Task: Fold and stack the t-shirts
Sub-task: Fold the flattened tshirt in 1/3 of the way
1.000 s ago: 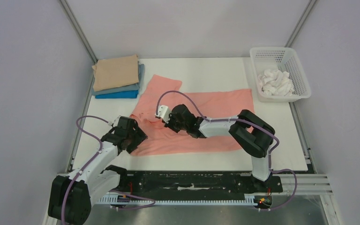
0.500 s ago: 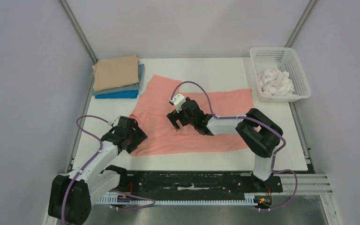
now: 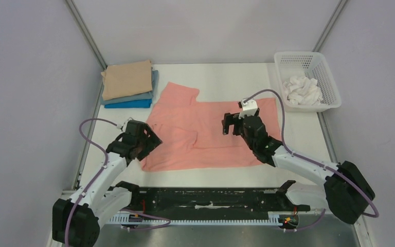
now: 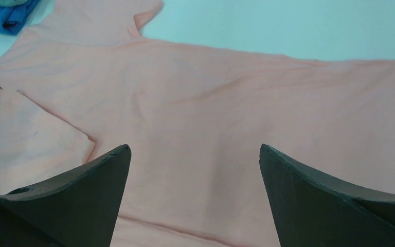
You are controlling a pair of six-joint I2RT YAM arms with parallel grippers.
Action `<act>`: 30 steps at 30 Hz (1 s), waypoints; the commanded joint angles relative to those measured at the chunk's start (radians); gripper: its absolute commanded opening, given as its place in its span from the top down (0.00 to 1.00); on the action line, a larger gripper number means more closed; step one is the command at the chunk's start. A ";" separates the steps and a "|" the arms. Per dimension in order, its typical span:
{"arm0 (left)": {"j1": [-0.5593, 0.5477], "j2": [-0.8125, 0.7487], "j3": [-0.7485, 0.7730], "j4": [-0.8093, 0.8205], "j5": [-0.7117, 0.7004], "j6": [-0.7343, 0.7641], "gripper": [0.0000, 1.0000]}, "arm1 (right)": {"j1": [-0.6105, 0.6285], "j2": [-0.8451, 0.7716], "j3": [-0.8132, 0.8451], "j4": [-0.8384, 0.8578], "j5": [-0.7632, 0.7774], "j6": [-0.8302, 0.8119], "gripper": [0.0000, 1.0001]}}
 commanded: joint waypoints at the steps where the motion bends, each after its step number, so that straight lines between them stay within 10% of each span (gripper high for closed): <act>1: -0.005 0.020 0.092 0.068 0.059 0.059 0.16 | -0.001 -0.117 -0.111 -0.078 0.062 0.106 0.02; 14: -0.101 0.450 0.088 0.381 0.255 0.065 0.16 | -0.003 -0.086 -0.339 -0.050 0.003 0.225 0.02; 30: -0.184 0.133 -0.186 0.272 0.183 -0.034 0.15 | 0.052 -0.491 -0.567 -0.463 -0.164 0.447 0.02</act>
